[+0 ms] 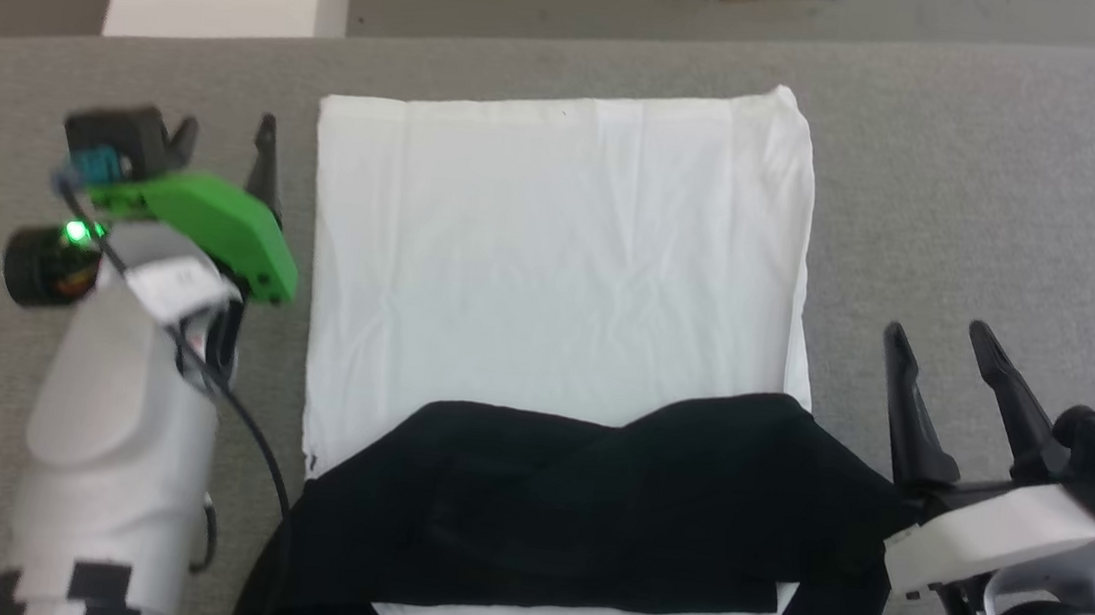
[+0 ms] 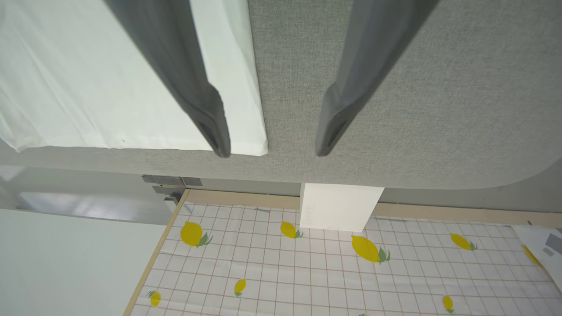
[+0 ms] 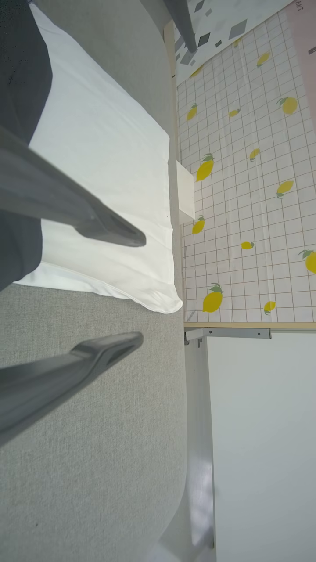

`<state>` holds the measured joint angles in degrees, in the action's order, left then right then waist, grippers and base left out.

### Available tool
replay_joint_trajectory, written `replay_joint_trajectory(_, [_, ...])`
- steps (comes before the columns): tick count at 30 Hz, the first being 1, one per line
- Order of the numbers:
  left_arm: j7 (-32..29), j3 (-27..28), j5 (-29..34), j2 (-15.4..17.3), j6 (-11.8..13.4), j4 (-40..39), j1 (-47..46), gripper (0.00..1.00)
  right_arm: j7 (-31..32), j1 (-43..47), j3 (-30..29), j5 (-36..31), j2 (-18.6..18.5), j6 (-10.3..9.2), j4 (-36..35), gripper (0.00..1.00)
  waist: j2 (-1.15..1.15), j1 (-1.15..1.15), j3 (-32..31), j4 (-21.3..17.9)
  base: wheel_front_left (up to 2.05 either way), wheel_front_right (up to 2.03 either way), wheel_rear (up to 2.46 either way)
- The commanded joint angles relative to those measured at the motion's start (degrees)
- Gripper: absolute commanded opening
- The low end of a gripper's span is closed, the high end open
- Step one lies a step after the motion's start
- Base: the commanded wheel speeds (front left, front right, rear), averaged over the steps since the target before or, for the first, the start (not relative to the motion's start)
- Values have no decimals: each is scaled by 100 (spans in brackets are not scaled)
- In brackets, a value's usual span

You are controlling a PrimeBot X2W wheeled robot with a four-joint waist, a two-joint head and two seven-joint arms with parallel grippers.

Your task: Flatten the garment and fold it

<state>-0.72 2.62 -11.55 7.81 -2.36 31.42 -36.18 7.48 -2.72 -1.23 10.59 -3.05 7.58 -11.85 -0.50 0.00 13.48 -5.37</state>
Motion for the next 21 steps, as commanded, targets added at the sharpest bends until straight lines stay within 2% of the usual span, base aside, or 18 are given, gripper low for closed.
replay_joint_trajectory(1, [-187, 23, 57, 103, 89, 217, -315, 100, -74, -146, 69, 43, 16, -9, 27, 100, 48, 0, 522, -422, 0, 0, 0])
replay_joint_trajectory(10, [-1180, 46, 118, 511, 381, 1201, -1785, 100, -309, -466, 275, 162, 17, -9, 216, 100, 48, 0, 1313, -952, 0, 0, 0])
replay_joint_trajectory(21, [-2326, 65, 226, 841, 981, 1808, -2322, 100, -574, -687, 480, 290, 17, -9, 450, 100, 48, 0, 1682, -1220, 0, 0, 0])
